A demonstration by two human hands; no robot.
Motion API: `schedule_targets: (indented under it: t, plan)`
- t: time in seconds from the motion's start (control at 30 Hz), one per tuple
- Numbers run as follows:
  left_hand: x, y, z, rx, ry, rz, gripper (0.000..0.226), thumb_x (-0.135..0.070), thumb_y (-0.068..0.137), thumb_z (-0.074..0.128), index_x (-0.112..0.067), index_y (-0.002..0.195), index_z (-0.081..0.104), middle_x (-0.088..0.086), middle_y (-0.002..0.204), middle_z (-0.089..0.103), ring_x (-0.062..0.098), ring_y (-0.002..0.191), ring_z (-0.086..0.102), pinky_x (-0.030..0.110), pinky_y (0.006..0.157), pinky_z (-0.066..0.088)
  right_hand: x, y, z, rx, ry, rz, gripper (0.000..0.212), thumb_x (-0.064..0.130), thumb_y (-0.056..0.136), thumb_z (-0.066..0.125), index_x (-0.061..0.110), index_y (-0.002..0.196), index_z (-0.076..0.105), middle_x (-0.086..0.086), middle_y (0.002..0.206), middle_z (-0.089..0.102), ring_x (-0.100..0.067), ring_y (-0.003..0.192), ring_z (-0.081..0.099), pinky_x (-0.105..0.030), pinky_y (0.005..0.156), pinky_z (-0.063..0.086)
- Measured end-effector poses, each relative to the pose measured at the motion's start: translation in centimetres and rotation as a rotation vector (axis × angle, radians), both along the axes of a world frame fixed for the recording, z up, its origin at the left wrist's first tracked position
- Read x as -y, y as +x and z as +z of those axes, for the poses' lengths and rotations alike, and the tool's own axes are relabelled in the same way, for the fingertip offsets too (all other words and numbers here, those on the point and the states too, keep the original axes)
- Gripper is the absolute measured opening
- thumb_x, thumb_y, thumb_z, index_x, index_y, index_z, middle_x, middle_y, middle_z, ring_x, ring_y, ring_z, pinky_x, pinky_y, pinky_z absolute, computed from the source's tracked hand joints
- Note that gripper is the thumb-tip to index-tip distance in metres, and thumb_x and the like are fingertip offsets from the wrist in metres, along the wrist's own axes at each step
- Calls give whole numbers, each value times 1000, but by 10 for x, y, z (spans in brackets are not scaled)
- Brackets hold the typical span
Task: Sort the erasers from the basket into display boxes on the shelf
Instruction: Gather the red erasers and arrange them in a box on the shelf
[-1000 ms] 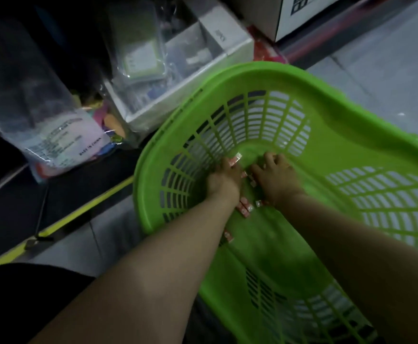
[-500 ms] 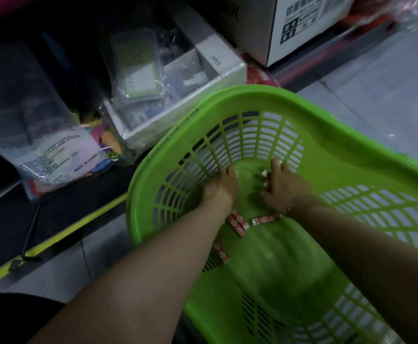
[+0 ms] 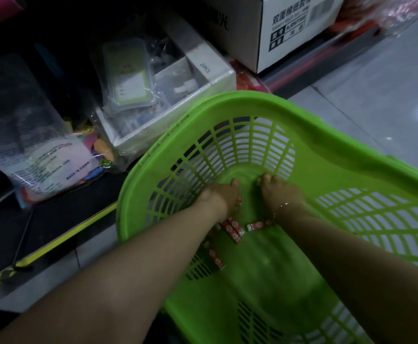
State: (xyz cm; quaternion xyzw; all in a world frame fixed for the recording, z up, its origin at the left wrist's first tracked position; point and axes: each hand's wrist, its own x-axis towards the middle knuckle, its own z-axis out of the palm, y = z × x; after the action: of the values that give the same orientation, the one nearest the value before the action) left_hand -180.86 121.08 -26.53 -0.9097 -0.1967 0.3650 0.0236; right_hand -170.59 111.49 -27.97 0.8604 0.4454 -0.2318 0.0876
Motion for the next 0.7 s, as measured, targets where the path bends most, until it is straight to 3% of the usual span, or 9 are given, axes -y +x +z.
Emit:
schedule_targets:
  t: [0.07, 0.2, 0.27, 0.37, 0.47, 0.53, 0.63, 0.7]
  plan:
    - [-3, -1, 10, -62, 16, -124, 72, -36, 98, 45, -8, 151, 6, 14, 124, 59, 31, 105, 60, 32, 64, 43, -2, -1, 5, -56, -1, -4, 35, 17, 100, 33, 6, 133, 34, -14, 131, 49, -33, 114, 56, -40, 85, 47]
    - [-11, -8, 28, -43, -49, -322, 49, -27, 95, 46, -6, 137, 31, 9, 108, 59, 26, 90, 61, 26, 56, 41, 4, 3, 21, -132, 78, 125, 39, 30, 87, 57, 15, 121, 48, -8, 119, 56, -30, 106, 59, -34, 80, 47]
    - [-12, -15, 37, -30, -117, -348, 47, -17, 90, 50, -7, 133, 35, 12, 119, 55, 27, 94, 59, 27, 61, 40, 12, 9, 28, -141, 77, 159, 44, 35, 79, 62, 20, 118, 49, -6, 116, 55, -28, 103, 60, -31, 77, 47]
    - [-8, -23, 41, -63, -147, -465, 63, -18, 88, 59, -8, 142, 28, 18, 141, 38, 32, 105, 60, 33, 66, 41, 27, 11, 30, -192, 26, 228, 49, 44, 75, 67, 23, 116, 50, -4, 116, 51, -29, 103, 60, -31, 79, 47]
    - [0, -29, 33, -45, -145, -549, 69, -24, 87, 64, -9, 143, 27, 19, 150, 26, 33, 112, 57, 36, 75, 47, 40, 2, 23, -242, -3, 294, 52, 41, 80, 61, 22, 126, 44, -6, 123, 51, -30, 108, 59, -31, 82, 47]
    - [8, -32, 24, -11, -157, -587, 55, -20, 93, 54, -9, 141, 30, 16, 148, 30, 32, 114, 55, 38, 84, 46, 44, -10, 18, -251, -19, 299, 52, 36, 86, 55, 18, 132, 36, -9, 127, 48, -31, 108, 59, -34, 81, 47]
    - [15, -31, 12, 46, -203, -596, 39, -20, 101, 33, -9, 139, 36, 14, 141, 40, 35, 115, 52, 43, 90, 39, 41, -27, 11, -159, 3, 300, 37, 30, 96, 42, 14, 129, 39, -10, 126, 49, -33, 106, 60, -37, 76, 47]
    - [16, -25, 7, 20, -235, -575, 41, -27, 102, 35, -7, 137, 39, 15, 136, 45, 36, 115, 51, 45, 91, 37, 35, -33, 8, -106, -1, 261, 33, 28, 97, 39, 13, 126, 43, -9, 125, 54, -32, 109, 60, -36, 78, 47]
